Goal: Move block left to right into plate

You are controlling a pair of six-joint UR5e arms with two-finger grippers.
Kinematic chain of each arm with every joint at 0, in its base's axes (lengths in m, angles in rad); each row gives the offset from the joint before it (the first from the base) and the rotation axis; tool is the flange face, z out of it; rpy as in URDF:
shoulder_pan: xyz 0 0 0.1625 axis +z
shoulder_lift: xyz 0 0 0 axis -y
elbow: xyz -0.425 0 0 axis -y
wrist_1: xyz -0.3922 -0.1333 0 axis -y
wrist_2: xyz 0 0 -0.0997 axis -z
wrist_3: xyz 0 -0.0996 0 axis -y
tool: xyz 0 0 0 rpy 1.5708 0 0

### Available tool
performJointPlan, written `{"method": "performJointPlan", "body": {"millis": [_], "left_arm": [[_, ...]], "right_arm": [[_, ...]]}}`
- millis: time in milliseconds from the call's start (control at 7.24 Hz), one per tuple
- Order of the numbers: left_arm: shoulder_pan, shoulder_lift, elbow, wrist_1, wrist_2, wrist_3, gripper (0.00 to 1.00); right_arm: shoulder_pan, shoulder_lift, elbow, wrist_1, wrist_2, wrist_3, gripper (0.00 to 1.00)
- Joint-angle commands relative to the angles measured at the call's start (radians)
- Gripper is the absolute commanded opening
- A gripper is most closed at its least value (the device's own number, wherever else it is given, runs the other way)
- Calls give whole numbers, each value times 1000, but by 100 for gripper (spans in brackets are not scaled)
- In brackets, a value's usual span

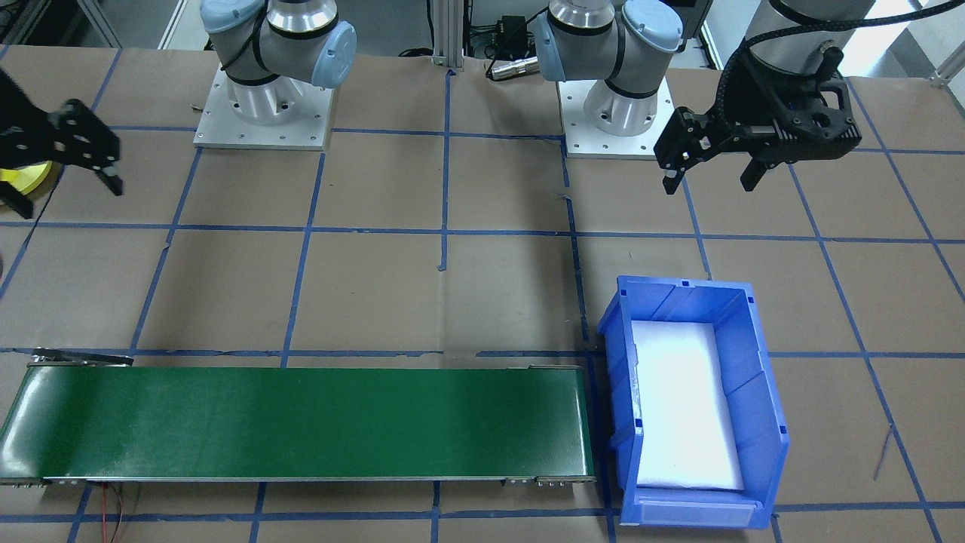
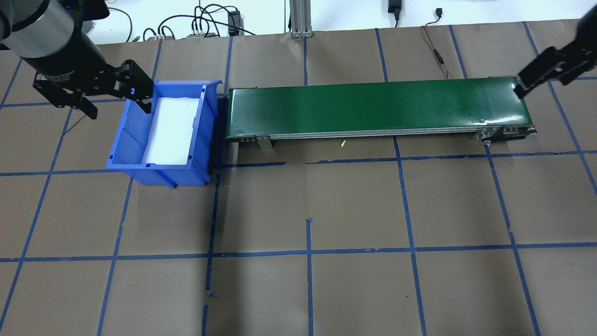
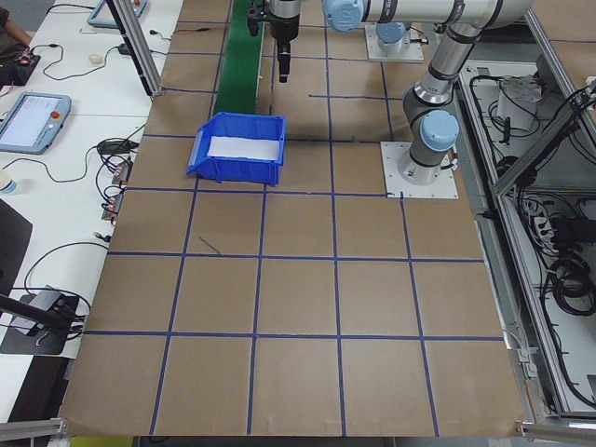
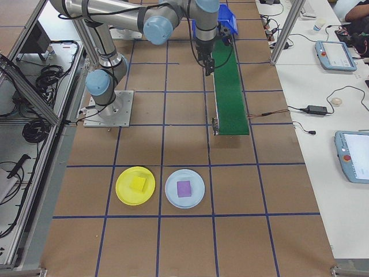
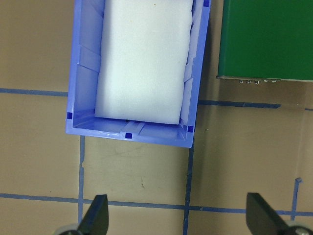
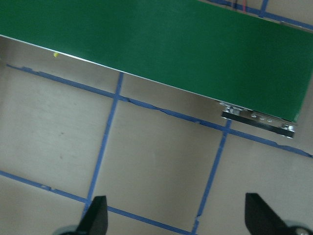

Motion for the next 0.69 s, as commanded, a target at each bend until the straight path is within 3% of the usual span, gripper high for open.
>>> {"method": "performJointPlan", "body": {"millis": [0, 276, 552], "left_arm": [[-3, 0, -3, 0, -1, -2, 100], [-1, 0, -3, 0, -1, -2, 100], [-1, 0, -3, 0, -1, -2, 100]], "right_arm": [[259, 17, 5, -89, -85, 398, 100], [328, 18, -18, -80, -101, 628, 100], [328, 17, -59, 1, -101, 649, 100]]}}
